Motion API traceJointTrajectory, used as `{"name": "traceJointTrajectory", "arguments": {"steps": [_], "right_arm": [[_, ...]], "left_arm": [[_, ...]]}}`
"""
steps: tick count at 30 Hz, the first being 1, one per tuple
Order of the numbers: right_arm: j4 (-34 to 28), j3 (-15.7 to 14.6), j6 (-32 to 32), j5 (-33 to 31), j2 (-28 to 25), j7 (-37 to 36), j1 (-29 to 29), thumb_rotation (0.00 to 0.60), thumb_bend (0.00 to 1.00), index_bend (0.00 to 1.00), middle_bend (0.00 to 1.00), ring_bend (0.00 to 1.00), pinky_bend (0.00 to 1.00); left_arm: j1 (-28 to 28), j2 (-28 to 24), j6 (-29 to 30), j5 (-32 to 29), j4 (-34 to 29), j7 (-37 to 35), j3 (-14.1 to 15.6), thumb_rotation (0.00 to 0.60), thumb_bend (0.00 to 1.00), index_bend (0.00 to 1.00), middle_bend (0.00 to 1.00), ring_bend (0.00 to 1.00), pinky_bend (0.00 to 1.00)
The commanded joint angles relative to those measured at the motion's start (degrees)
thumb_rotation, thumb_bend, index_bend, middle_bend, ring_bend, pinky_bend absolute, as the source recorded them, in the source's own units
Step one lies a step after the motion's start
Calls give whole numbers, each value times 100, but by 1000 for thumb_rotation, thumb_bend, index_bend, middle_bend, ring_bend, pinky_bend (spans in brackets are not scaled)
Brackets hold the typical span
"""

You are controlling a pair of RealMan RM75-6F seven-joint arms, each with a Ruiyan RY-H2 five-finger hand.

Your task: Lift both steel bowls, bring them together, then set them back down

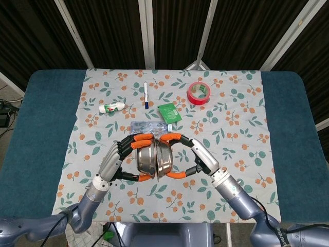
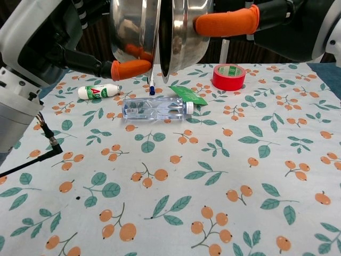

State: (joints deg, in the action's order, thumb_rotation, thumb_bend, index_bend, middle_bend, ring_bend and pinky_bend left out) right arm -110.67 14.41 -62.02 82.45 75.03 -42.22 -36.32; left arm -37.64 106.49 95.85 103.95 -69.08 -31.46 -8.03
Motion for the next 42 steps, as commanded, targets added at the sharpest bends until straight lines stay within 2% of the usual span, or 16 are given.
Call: {"name": "traceJointTrajectory", "arguments": {"steps": [1,13,22,28,42], "right_arm": [[22,26,-33,-7,-44,-155,30,600,275,607,381,528,228],[396,141,-258,-78,-194,-306,160,600,277,610,381,528,228],[418,78,-179,77,-272,-576,151,600,277,610,381,528,228],[309,-56,-71,295,-204,-558,70,600,277,609,381,530,228],[130,-97,25,173,188,-28,-93,600,278,609,381,532,228]], "left_arm": [[14,1,62,21,12,12,20,600,109,335,289,308,405],[229,-429,399,48,-192,-111,123,600,109,334,289,308,405],[346,-595,417,-122,-92,-268,134,600,109,335,289,308,405],[245,-335,399,-55,110,-338,144,600,109,334,289,308,405],[72,245,465,93,332,-338,148,600,109,335,289,308,405]]}}
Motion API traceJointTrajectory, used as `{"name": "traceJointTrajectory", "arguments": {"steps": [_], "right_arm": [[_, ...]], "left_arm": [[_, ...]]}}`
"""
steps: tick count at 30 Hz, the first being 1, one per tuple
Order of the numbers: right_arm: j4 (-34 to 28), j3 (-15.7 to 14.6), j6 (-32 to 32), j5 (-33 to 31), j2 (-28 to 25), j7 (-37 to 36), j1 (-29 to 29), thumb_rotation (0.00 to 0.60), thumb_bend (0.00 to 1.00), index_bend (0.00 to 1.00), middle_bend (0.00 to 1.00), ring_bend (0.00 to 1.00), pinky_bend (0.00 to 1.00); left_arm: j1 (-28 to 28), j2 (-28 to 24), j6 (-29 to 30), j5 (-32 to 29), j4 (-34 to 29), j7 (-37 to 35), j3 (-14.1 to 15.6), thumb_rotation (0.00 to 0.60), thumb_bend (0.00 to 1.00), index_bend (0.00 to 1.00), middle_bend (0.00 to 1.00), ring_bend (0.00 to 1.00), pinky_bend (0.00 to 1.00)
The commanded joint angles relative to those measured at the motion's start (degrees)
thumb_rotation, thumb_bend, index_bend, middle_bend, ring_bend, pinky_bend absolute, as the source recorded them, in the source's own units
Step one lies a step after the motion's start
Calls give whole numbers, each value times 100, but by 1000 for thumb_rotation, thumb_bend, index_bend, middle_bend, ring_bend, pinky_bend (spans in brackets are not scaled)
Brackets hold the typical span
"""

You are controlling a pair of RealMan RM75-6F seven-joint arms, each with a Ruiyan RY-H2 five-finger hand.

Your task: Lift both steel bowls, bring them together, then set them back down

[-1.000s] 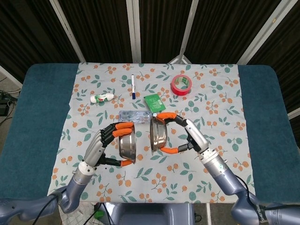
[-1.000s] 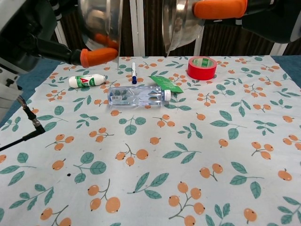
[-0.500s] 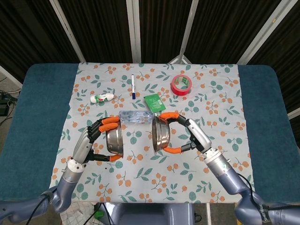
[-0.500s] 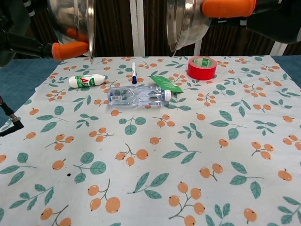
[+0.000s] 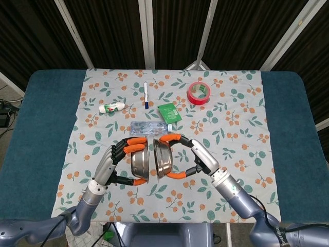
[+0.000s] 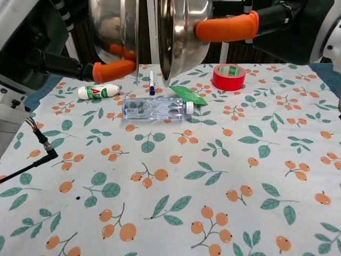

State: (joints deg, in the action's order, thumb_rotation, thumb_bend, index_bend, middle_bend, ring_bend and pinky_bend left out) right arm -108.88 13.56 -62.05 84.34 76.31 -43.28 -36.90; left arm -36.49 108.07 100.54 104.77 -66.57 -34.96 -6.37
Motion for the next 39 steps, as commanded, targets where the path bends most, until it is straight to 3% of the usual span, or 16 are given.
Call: {"name": "traceJointTrajectory", "arguments": {"steps": [1,13,18,30,39], "right_arm": [[-76,-20,36,-16,85,118,-45,600,279,609,381,532,228],[-400,-36,75,-22,146,409,-111,600,279,610,381,534,228],[-343,49,18,-211,37,390,-57,600,280,609,381,534,228],[467,26,-358,-120,-506,491,286,600,285,611,381,534,228],[945,-274,-422,349,-835,1287,392,600,290,613,381,534,228]], "left_arm": [[-58,118,0,8,125,5,-33,600,109,335,289,308,405],[-175,393,101,-60,753,-135,-163,600,109,335,289,308,405],[-111,294,309,48,663,-150,-72,600,108,335,289,308,405],[240,-1063,133,-154,-231,542,45,600,108,342,289,308,403],[392,-2099,-949,-721,-801,1180,286,600,103,338,285,308,403]]}}
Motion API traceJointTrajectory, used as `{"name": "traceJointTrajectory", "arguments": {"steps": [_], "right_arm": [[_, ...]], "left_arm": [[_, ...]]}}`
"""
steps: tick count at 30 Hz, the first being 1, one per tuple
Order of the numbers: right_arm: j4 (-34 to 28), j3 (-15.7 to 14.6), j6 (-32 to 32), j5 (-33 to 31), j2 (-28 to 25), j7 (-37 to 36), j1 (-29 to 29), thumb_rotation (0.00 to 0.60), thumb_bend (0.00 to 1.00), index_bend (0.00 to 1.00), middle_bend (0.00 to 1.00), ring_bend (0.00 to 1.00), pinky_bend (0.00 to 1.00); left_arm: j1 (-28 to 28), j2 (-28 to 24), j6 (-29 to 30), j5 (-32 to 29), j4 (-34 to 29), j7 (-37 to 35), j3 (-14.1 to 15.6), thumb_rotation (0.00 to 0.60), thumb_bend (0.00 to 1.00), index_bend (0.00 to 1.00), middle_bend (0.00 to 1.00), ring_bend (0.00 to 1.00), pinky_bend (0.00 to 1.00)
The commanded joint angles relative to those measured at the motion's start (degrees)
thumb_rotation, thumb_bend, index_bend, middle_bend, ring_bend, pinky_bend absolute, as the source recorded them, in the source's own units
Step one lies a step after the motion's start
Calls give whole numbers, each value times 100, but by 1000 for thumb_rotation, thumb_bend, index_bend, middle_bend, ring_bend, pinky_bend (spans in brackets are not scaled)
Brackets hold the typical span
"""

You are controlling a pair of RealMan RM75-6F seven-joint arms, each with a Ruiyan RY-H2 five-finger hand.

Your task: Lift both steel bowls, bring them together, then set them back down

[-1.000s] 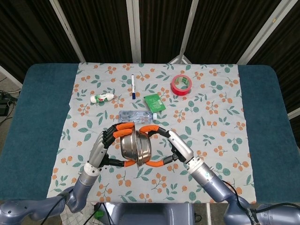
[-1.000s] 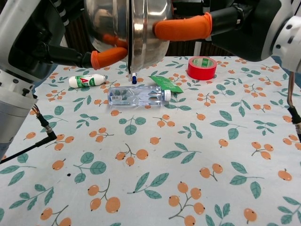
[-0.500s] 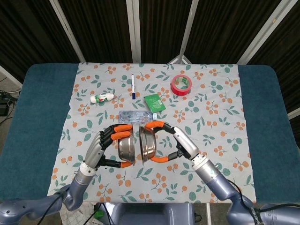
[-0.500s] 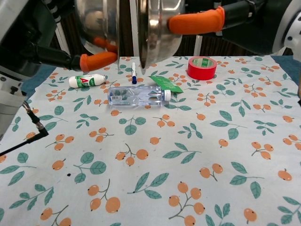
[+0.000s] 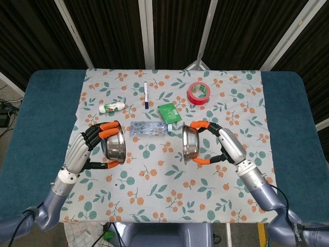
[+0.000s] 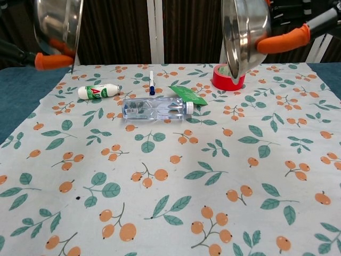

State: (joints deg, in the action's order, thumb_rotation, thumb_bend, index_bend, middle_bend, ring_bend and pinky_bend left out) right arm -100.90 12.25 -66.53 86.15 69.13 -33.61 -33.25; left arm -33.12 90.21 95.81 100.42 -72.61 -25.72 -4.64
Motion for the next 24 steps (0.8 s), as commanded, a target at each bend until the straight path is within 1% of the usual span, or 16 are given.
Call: {"name": "traceJointTrajectory", "arguments": {"steps": [1,3,9,16,18,24], "right_arm": [[195,-202,48,241,-153,481,30,600,290,613,381,534,228],[266,-294,51,356,-202,783,47,600,290,613,381,534,228],[413,-452,-28,544,-203,1674,113,600,290,613,381,534,228],[584,-527,-205,762,-114,3448,186,600,290,613,381,534,228],[580,-549,-217,799,-104,3791,200,600,291,613,381,534,228],[452,-676,-64,816,-129,5038,242,600,291,613,381,534,228]], "left_arm": [[53,-385,-613,-341,-208,348,141,600,103,335,286,308,403],[47,-515,-877,-444,-269,489,200,600,101,331,286,308,403],[47,-854,-1595,-778,-733,867,357,600,100,329,287,308,403],[-18,-1185,-2297,-1190,-1346,1614,389,600,96,329,287,308,403],[-29,-1266,-2439,-1304,-1496,1799,386,600,93,329,287,308,403],[-106,-1608,-3132,-2024,-2163,2764,378,600,89,329,287,308,403]]}}
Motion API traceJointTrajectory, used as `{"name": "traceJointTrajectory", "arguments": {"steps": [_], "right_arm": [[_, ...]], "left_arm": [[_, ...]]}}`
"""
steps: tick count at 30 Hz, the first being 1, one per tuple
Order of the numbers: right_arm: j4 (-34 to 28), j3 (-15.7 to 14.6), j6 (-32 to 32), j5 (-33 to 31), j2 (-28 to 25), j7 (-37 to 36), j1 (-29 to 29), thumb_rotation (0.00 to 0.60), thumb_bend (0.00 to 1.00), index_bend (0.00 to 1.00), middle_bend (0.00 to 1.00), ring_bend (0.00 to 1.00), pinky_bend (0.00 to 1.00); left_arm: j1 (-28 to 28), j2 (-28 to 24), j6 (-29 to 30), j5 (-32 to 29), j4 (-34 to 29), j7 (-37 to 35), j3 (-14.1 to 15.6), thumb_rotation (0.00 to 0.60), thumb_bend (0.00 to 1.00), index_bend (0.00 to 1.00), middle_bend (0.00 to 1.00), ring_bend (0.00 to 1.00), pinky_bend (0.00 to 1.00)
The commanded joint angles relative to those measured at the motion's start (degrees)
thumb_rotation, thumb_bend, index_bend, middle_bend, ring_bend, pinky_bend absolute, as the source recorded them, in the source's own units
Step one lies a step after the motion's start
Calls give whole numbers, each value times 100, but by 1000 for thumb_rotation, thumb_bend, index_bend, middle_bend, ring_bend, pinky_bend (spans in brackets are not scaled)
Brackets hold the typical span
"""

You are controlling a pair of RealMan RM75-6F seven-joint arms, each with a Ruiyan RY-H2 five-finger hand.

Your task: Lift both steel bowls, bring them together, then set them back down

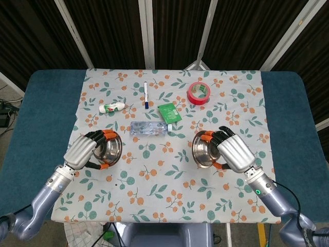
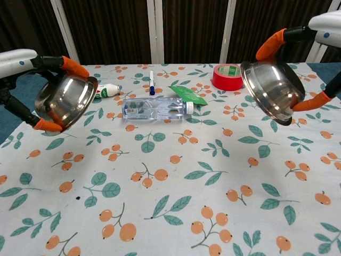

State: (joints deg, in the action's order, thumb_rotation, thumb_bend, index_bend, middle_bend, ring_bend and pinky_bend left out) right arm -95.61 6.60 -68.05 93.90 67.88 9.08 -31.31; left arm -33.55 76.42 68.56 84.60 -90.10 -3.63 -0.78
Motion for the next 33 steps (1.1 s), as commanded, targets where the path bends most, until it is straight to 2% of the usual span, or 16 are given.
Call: {"name": "traceJointTrajectory", "arguments": {"steps": [1,7,15,18,25,33], "right_arm": [[-126,-130,150,2,-25,960,51,600,291,613,381,534,228],[-548,-204,442,-225,-194,1849,59,600,291,613,381,534,228],[-885,-276,872,-693,-414,1949,28,600,291,613,381,534,228],[-909,-294,1037,-868,-439,1922,-6,600,291,613,381,534,228],[-521,-366,947,-778,-138,1498,43,600,290,613,381,534,228],[-143,-463,911,-630,90,1435,48,600,291,613,381,534,228]], "left_arm": [[-76,-260,-484,-549,-516,681,-20,600,89,329,288,308,403],[-178,-412,-840,-1108,-960,1354,-81,600,89,327,289,308,403],[-256,-423,-1101,-1580,-1200,1769,-106,600,79,304,288,308,402],[-326,-470,-1333,-1931,-1261,1884,-111,600,74,297,287,308,402],[-438,-408,-1482,-2418,-1218,2364,-73,600,74,295,287,308,402],[-540,-283,-1544,-2827,-1159,2760,-26,600,70,287,278,308,402]]}}
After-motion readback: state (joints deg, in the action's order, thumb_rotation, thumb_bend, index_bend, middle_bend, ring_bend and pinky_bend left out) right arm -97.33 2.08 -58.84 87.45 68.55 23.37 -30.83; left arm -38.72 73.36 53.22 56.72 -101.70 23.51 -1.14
